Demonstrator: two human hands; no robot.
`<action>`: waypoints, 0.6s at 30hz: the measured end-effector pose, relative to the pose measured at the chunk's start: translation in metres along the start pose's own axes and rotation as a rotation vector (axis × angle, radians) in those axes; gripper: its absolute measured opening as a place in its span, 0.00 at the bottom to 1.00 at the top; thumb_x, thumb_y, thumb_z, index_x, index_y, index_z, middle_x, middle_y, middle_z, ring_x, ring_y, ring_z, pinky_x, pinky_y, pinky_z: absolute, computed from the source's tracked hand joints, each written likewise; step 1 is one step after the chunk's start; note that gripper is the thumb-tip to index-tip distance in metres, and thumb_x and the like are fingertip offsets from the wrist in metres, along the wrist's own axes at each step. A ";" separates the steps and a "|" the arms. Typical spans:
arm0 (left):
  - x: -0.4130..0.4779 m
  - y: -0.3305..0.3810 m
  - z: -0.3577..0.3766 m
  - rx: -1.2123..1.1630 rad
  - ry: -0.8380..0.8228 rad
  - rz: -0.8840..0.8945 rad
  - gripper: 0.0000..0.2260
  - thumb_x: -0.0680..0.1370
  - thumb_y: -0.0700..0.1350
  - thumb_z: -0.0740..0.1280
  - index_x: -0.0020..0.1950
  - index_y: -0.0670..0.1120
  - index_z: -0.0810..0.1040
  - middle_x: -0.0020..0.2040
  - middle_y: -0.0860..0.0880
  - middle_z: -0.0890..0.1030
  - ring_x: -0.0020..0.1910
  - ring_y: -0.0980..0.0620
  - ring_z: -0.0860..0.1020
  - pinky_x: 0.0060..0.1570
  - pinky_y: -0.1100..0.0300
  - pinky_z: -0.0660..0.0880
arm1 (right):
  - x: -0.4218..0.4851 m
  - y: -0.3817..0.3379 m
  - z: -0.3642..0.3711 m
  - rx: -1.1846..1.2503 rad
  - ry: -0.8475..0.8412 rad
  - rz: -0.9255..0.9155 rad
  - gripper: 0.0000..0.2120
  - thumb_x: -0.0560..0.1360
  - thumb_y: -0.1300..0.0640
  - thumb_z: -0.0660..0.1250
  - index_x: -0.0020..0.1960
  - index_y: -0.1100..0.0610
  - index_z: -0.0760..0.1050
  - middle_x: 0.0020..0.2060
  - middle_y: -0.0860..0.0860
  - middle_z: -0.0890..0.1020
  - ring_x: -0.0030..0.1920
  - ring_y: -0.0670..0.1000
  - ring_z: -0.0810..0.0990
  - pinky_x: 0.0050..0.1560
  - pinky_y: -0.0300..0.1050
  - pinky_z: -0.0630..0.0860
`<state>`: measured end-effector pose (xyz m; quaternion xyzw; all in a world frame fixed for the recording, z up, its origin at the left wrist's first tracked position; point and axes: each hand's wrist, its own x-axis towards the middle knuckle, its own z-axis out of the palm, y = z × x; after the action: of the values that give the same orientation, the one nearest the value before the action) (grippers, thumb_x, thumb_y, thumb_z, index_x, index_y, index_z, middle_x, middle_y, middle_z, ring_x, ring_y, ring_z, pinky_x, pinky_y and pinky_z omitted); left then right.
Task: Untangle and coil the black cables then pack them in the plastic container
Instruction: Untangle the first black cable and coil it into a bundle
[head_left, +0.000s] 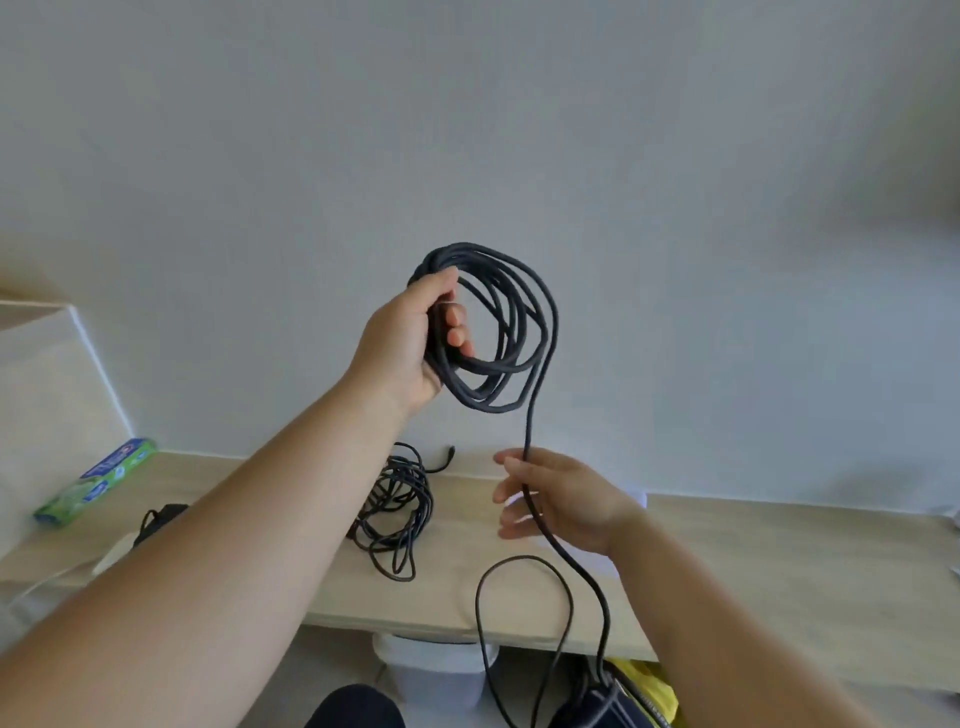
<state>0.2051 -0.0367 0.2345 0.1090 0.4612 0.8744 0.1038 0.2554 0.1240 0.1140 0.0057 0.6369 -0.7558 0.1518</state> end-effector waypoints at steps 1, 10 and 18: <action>0.004 0.003 0.000 -0.045 0.067 0.035 0.13 0.79 0.42 0.62 0.35 0.45 0.67 0.21 0.53 0.67 0.18 0.56 0.64 0.22 0.68 0.66 | -0.002 0.000 0.002 -0.075 -0.018 0.036 0.13 0.78 0.57 0.63 0.60 0.61 0.71 0.35 0.54 0.79 0.30 0.52 0.78 0.40 0.50 0.80; 0.018 -0.013 -0.040 0.355 0.452 0.338 0.16 0.80 0.48 0.62 0.34 0.44 0.68 0.18 0.53 0.70 0.18 0.55 0.68 0.25 0.63 0.71 | -0.032 -0.031 0.028 -1.448 0.025 -0.322 0.12 0.81 0.52 0.57 0.62 0.51 0.74 0.40 0.41 0.77 0.39 0.40 0.75 0.40 0.31 0.68; -0.018 -0.053 -0.027 0.852 -0.176 0.137 0.22 0.81 0.57 0.56 0.32 0.47 0.71 0.21 0.49 0.70 0.22 0.50 0.69 0.34 0.55 0.71 | -0.035 -0.089 0.032 -1.208 0.176 -0.906 0.09 0.67 0.58 0.76 0.40 0.47 0.78 0.29 0.38 0.74 0.34 0.39 0.74 0.36 0.28 0.68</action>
<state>0.2188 -0.0342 0.1740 0.2465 0.7617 0.5984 0.0305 0.2732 0.1132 0.2131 -0.2803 0.8898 -0.2608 -0.2482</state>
